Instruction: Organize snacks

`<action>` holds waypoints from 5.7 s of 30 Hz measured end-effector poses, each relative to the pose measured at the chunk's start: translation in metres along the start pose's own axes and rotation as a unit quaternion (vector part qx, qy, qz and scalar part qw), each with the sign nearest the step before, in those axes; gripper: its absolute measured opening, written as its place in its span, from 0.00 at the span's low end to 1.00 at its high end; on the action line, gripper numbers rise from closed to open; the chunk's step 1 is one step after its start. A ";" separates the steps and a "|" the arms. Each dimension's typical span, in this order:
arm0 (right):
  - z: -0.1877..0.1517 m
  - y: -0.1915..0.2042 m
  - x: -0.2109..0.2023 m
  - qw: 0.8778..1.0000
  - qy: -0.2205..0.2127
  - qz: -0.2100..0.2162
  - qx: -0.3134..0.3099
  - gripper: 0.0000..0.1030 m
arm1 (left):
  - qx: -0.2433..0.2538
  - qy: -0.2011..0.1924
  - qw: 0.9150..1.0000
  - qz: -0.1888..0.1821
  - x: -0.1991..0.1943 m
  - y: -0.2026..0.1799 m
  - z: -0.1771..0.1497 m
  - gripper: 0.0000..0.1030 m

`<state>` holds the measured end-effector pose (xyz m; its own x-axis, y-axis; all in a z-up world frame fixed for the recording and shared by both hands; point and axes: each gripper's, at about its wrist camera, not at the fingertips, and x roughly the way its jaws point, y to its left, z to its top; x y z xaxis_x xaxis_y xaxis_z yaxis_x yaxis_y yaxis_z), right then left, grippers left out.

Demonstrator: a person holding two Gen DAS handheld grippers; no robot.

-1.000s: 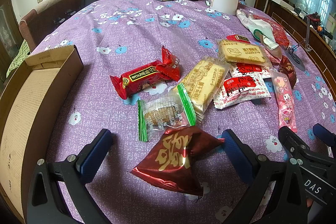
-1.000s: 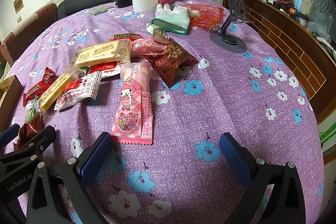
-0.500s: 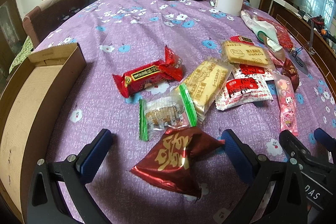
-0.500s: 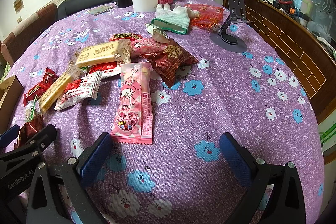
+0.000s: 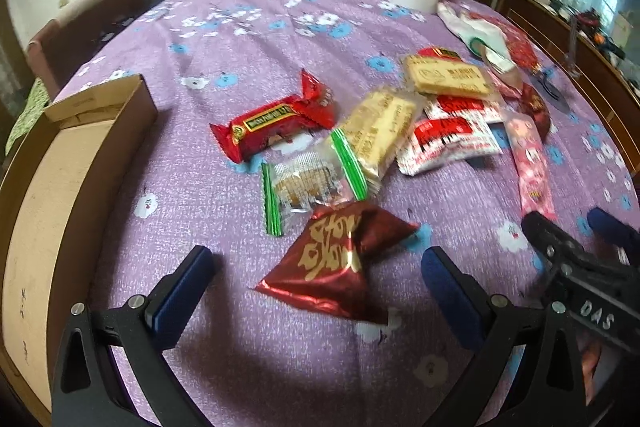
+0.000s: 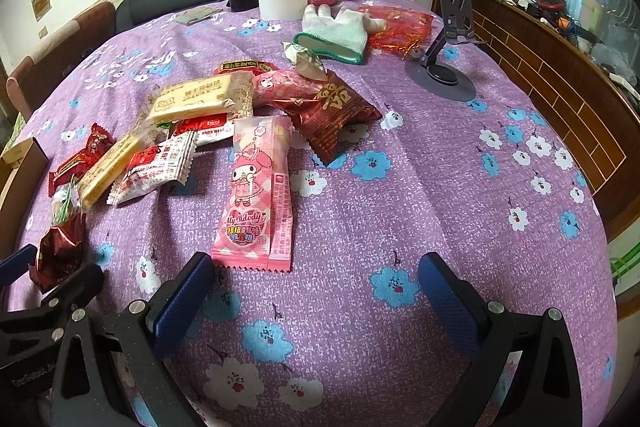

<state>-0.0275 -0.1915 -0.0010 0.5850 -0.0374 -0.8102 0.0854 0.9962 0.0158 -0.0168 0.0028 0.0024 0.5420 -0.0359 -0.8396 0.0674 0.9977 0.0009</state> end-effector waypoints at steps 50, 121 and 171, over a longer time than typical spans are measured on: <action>0.063 0.001 -0.272 0.982 -0.169 0.085 -0.029 0.81 | -0.034 -0.334 0.940 -0.054 -0.382 0.181 0.012 1.00; 0.059 0.098 -0.120 0.953 -0.054 0.297 -0.025 0.27 | -0.083 -0.115 0.983 -0.117 -0.189 0.244 -0.015 0.30; 0.065 0.058 -0.029 0.977 0.021 0.207 0.056 0.41 | -0.095 -0.077 0.978 -0.167 -0.135 0.177 -0.007 0.78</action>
<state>0.0128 -0.1373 0.0611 0.5543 0.3723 -0.7444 -0.0616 0.9103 0.4094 -0.0841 0.1842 0.1121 0.6365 -0.3558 -0.6843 0.1140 0.9209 -0.3728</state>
